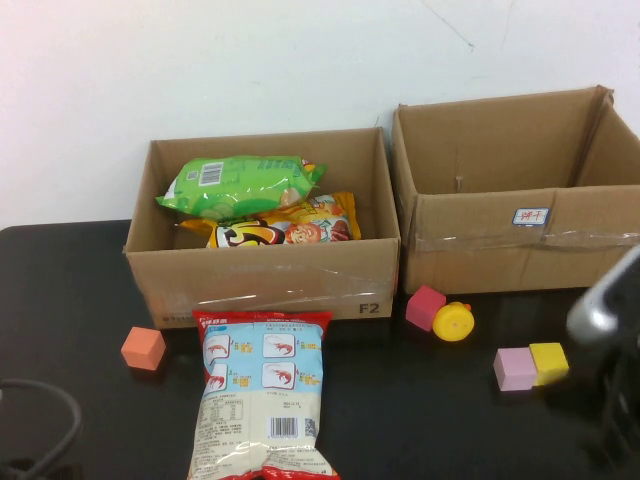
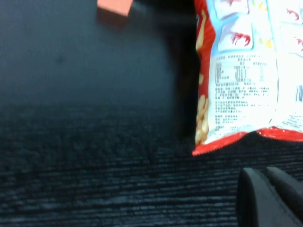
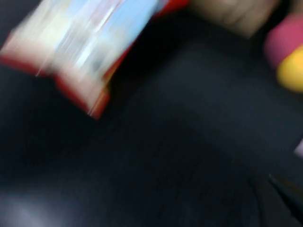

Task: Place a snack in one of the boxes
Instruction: Pick up the potato chip

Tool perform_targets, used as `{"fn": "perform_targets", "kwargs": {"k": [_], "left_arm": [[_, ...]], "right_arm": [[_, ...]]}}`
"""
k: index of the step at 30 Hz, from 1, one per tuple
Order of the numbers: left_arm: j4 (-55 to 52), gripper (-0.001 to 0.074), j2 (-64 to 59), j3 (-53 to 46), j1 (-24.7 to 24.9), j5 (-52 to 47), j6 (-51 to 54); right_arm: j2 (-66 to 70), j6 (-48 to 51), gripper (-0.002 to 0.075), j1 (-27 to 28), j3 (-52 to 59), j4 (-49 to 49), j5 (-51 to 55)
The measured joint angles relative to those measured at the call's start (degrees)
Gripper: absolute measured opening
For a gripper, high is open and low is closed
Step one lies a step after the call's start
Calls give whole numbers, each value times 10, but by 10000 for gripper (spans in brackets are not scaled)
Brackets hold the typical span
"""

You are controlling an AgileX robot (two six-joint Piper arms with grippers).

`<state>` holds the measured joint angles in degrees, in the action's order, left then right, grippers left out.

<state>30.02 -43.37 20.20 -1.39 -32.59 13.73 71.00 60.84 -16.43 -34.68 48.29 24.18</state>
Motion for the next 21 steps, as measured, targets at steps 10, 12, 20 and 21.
{"fn": "perform_targets", "kwargs": {"k": [10,12,20,21], "left_arm": [[87,7,-52,0,0,-1,58],[120,7,-61,0,0,6,92],[289,53,-122,5,0,39,236],[317,97,-137,9,0,40,267]], "right_arm": [[-32,-638,1,6,-54,-658,207],[-51,-727,1,7,-55,-732,207],[-169,-816,1,7,-29,-735,130],[-185,-818,1,7,-17,-731,115]]}}
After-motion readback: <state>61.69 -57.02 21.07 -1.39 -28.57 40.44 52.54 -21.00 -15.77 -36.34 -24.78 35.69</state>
